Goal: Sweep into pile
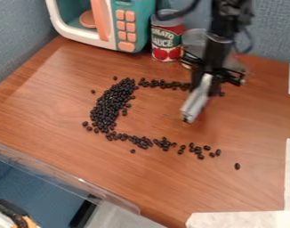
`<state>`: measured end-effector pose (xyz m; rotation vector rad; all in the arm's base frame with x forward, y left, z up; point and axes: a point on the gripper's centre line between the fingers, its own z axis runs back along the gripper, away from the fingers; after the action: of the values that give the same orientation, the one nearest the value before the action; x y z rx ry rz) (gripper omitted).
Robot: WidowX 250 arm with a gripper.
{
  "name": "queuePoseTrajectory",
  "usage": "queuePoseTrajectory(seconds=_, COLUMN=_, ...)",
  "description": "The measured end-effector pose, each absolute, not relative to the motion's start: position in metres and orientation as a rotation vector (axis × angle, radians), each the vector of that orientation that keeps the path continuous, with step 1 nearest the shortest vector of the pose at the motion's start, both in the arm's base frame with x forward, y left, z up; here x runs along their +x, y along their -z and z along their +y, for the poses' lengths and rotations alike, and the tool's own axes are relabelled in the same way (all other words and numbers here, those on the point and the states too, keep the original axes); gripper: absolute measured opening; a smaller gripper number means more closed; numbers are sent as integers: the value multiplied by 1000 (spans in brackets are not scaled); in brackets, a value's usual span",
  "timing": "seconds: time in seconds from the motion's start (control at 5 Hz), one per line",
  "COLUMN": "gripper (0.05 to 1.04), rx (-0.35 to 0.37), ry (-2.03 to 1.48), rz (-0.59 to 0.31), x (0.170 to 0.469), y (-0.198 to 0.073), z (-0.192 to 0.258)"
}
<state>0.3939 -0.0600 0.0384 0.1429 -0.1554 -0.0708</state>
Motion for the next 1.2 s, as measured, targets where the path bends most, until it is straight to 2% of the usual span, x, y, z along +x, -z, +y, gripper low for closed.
queuePoseTrajectory(seconds=0.2, gripper=348, rx=154, ry=104, rz=-143, x=411, y=-26, z=-88)
queuePoseTrajectory(seconds=0.4, gripper=348, rx=133, ry=104, rz=-130, x=430, y=-13, z=-105)
queuePoseTrajectory(seconds=0.8, gripper=348, rx=95, ry=29, rz=-122, x=454, y=-9, z=-98)
queuePoseTrajectory(seconds=1.2, gripper=348, rx=148, ry=-43, rz=-116, x=437, y=-3, z=-71)
